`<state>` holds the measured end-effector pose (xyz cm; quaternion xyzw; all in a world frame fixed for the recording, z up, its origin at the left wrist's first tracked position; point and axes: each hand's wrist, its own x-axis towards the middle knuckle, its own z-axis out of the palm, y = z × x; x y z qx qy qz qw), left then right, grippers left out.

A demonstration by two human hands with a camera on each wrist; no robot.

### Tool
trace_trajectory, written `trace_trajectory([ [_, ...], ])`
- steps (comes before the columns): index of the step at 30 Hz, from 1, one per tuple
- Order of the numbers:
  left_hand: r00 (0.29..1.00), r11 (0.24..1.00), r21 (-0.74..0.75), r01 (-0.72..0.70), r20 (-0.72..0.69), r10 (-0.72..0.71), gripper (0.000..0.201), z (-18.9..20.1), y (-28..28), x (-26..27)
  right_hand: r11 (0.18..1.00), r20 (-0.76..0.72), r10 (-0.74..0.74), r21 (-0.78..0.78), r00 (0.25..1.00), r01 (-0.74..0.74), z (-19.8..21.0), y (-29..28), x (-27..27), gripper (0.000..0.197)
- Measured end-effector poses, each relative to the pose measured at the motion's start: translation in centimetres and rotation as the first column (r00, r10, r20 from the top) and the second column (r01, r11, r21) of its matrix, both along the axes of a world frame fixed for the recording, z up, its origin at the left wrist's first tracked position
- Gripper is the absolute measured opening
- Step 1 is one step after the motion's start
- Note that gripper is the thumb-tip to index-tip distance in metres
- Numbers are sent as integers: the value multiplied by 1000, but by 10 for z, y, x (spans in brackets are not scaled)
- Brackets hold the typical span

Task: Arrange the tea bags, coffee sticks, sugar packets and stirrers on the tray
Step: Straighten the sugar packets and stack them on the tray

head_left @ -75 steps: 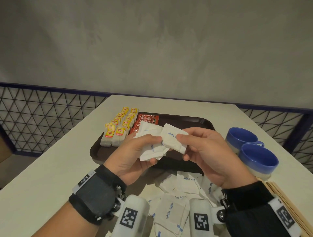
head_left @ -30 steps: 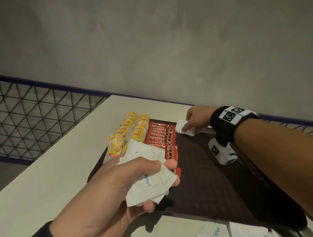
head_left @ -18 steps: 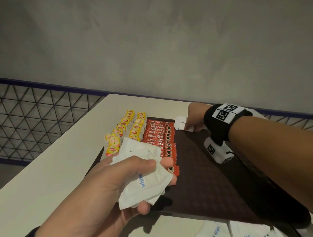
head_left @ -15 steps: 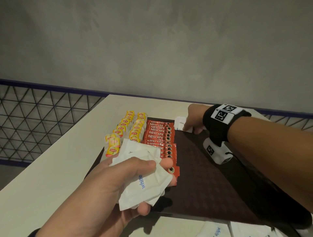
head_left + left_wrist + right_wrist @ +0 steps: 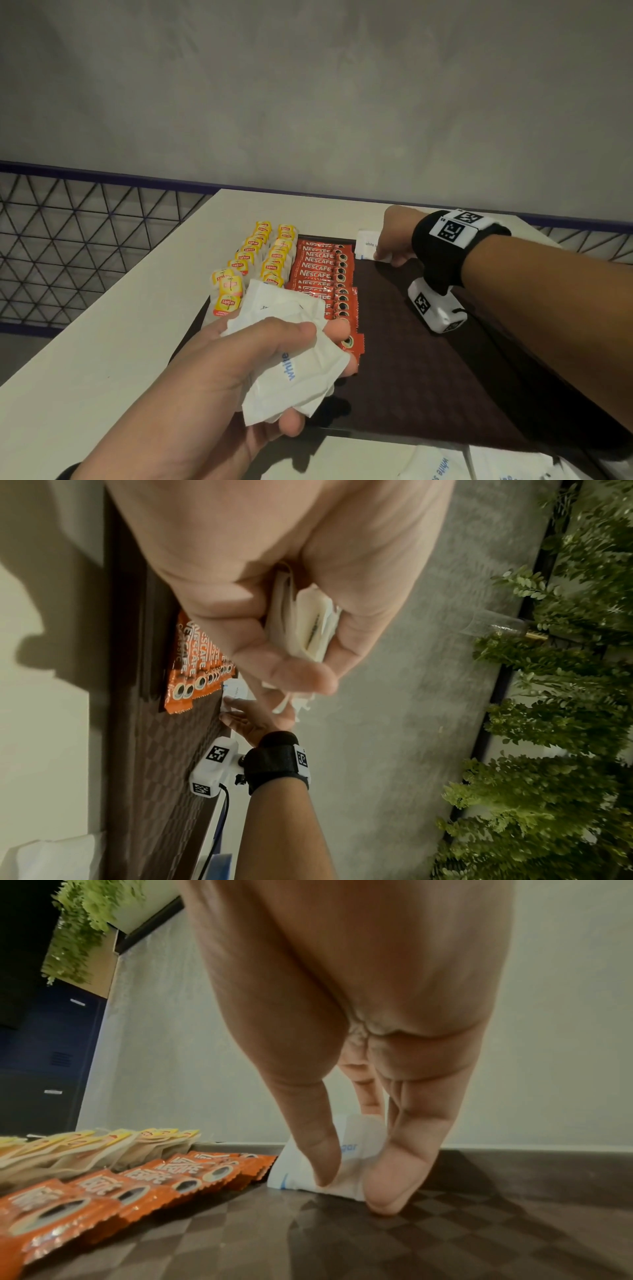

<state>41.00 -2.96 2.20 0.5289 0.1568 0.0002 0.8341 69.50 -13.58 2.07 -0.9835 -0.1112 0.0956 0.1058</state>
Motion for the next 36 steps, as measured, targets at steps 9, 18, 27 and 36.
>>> trace_trajectory([
  [9, 997, 993, -92, -80, -11, 79, 32, -5, -1, 1, 998, 101, 31, -61, 994, -25, 2, 8, -10, 57],
  [18, 989, 964, -236, -123, 50, 139, 64, -14, -3, -10, 990, 18, 20, 142, 1000, -22, 35, -21, -34, 35],
  [27, 988, 992, -45, -119, 90, 123, 61, -14, -22, -33, 829, -283, 248, 557, 926, -52, 75, -82, -158, 33],
  [36, 993, 994, 106, 4, 113, -16, 54, -10, -44, -47, 500, -410, 382, 845, 829, 187, 17, -111, -257, 29],
])
